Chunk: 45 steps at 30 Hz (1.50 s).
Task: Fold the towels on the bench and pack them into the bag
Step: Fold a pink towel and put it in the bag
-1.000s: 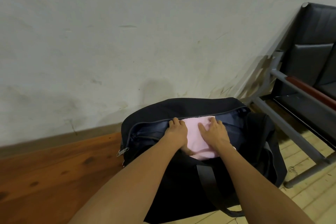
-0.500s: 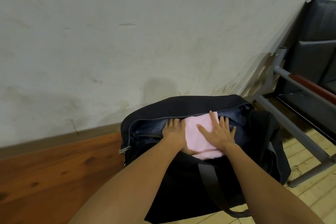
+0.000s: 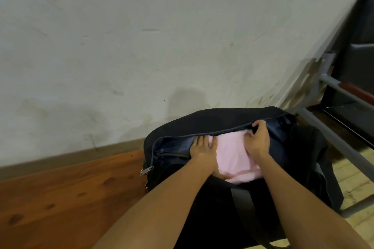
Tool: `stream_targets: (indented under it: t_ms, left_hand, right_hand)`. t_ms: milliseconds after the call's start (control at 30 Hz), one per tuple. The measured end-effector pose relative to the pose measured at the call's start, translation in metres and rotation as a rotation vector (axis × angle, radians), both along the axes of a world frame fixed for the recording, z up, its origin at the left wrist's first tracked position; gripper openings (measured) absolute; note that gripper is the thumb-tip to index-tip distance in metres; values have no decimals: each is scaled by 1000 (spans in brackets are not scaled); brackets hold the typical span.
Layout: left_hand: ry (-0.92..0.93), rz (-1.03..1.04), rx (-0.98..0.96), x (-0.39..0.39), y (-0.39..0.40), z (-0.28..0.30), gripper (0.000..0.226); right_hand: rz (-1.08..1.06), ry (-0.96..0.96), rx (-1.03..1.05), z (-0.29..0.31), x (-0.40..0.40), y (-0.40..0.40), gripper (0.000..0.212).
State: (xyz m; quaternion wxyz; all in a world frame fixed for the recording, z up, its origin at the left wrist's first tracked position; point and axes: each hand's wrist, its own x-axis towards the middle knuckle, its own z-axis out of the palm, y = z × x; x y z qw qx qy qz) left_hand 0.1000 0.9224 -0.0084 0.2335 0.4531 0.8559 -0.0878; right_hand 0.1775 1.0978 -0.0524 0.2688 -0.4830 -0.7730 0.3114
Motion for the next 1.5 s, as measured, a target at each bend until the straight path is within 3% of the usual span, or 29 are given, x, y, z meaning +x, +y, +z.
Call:
stream_targets:
  t_ms: [233, 467, 567, 633, 667, 767, 933, 1000, 1133, 1267, 1500]
  left_hand:
    - [-3, -7, 5, -2, 0, -4, 137]
    - [-15, 48, 53, 9, -4, 4, 129]
    - [13, 51, 82, 27, -6, 18, 90]
    - [-58, 12, 146, 40, -9, 29, 51]
    - [-122, -19, 163, 47, -10, 36, 44]
    - [-293, -139, 69, 66, -12, 52, 65]
    - [-453, -172, -23, 89, -19, 61, 93]
    - [-404, -234, -26, 101, -25, 63, 88]
    - [-119, -391, 72, 130, -36, 61, 53]
    - [-170, -423, 98, 150, -41, 59, 21]
    - [-148, -396, 86, 152, -41, 47, 19]
  right_hand:
    - [-5, -131, 134, -5, 3, -3, 14]
    - [240, -564, 12, 0, 39, -30, 62]
    - [210, -700, 29, 19, 70, -31, 61]
    - [195, -759, -12, 35, 86, -28, 62]
    - [222, -774, -37, 41, 92, -26, 64]
    - [417, -853, -101, 60, 101, -27, 67]
    - [613, -1038, -41, 70, 108, -30, 100]
    - [658, -1043, -9, 65, 106, -34, 101]
    - [694, -1137, -14, 63, 92, -40, 85]
    - [715, -1202, -83, 64, 83, -40, 72]
    - [662, -1188, -42, 58, 79, -51, 74]
